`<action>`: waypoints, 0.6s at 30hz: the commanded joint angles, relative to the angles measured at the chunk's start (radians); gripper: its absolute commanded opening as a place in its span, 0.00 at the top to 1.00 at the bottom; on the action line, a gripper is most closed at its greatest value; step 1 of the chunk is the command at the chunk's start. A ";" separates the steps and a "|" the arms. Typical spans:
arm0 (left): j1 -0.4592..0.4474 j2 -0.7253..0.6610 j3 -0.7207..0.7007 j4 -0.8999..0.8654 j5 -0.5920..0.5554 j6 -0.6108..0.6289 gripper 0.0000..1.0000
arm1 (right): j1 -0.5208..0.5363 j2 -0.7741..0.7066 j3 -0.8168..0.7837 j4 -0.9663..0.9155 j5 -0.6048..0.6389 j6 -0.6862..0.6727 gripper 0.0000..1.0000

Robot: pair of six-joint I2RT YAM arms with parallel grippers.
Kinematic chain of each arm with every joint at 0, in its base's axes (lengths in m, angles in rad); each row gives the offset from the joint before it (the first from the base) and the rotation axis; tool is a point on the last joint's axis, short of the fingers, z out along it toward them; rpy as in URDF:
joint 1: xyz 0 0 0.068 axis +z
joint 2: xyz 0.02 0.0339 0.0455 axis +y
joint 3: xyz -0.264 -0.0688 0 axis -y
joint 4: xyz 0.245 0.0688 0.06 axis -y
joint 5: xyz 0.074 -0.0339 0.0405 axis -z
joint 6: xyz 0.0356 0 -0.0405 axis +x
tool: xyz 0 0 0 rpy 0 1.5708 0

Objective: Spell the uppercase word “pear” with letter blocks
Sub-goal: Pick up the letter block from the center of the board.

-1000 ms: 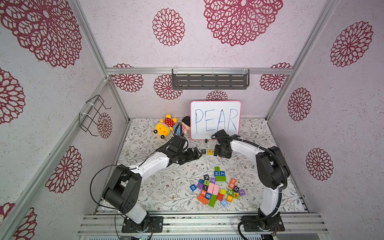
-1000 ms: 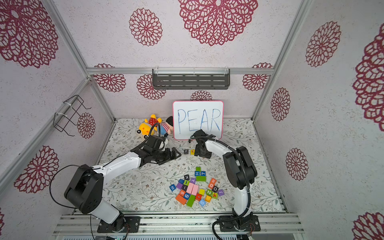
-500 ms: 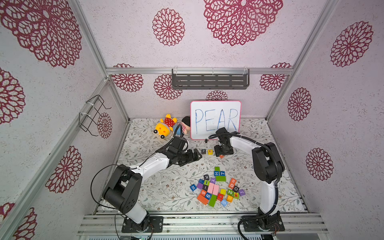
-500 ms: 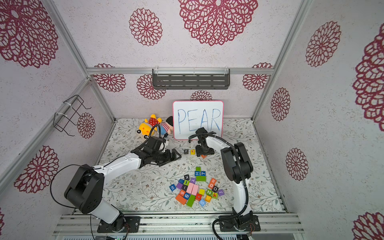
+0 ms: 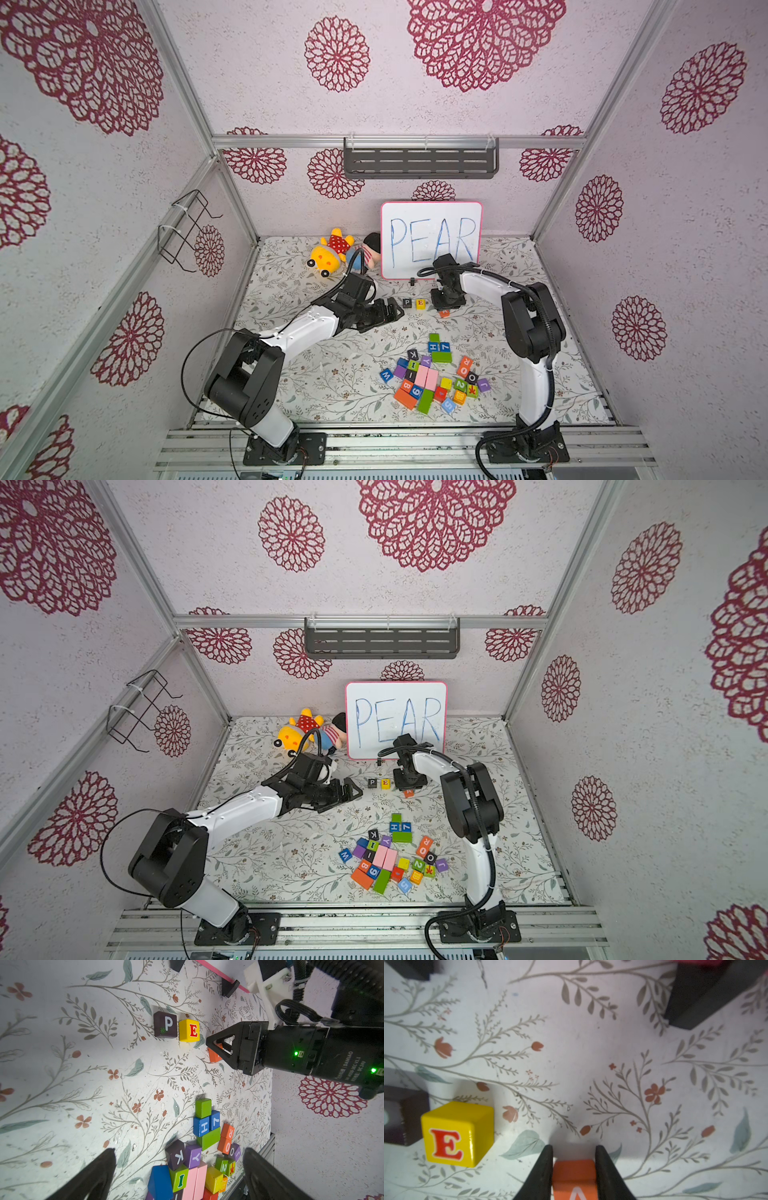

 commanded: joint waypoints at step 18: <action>0.021 -0.062 -0.058 0.029 -0.007 0.013 0.02 | 0.028 0.144 0.262 -0.091 0.073 0.175 0.75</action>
